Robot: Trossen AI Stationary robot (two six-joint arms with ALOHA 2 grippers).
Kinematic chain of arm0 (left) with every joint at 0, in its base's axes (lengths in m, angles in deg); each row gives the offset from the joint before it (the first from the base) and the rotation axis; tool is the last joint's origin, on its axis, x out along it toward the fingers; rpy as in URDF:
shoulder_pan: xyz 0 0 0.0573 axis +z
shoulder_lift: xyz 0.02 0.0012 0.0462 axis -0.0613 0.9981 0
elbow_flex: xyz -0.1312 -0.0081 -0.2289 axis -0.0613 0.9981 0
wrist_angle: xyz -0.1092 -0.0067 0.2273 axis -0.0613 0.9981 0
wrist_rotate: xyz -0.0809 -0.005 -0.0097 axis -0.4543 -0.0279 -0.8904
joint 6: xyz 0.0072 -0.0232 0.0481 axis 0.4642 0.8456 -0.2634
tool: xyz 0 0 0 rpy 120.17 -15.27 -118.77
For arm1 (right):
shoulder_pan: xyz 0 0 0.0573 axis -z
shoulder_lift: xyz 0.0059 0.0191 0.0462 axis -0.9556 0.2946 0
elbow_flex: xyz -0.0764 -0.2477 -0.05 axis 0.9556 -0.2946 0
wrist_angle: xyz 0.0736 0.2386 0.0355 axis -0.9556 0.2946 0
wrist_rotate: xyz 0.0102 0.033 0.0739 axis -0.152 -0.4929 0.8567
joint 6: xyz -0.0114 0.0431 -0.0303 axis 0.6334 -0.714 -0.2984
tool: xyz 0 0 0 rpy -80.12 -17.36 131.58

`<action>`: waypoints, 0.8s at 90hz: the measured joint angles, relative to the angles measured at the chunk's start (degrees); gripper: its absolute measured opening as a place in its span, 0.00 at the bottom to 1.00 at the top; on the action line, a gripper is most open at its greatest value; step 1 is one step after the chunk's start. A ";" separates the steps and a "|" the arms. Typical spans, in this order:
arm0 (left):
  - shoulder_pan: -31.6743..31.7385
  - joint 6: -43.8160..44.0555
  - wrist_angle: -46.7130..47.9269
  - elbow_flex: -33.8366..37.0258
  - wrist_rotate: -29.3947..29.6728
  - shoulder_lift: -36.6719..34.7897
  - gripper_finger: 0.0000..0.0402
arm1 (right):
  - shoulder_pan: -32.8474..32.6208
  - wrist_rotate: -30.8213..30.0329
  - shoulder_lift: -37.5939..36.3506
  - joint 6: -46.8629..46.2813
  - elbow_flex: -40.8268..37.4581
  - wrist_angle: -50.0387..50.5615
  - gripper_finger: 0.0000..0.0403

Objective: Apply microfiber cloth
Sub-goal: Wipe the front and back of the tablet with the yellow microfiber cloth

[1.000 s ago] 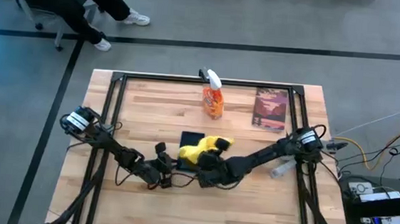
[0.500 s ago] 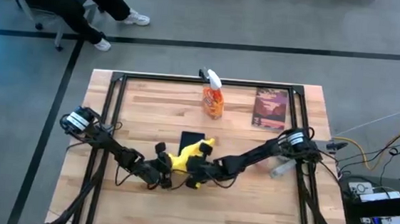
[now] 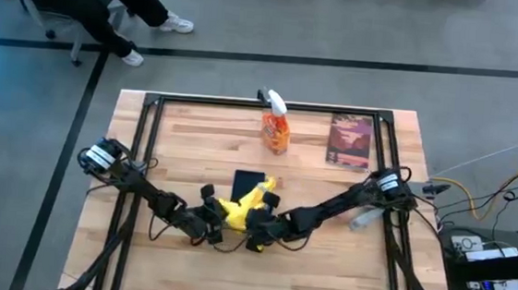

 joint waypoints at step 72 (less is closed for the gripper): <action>-0.04 0.20 -0.28 0.09 0.15 0.00 0.07 | -1.17 -28.48 -7.51 21.02 -4.05 9.87 0.00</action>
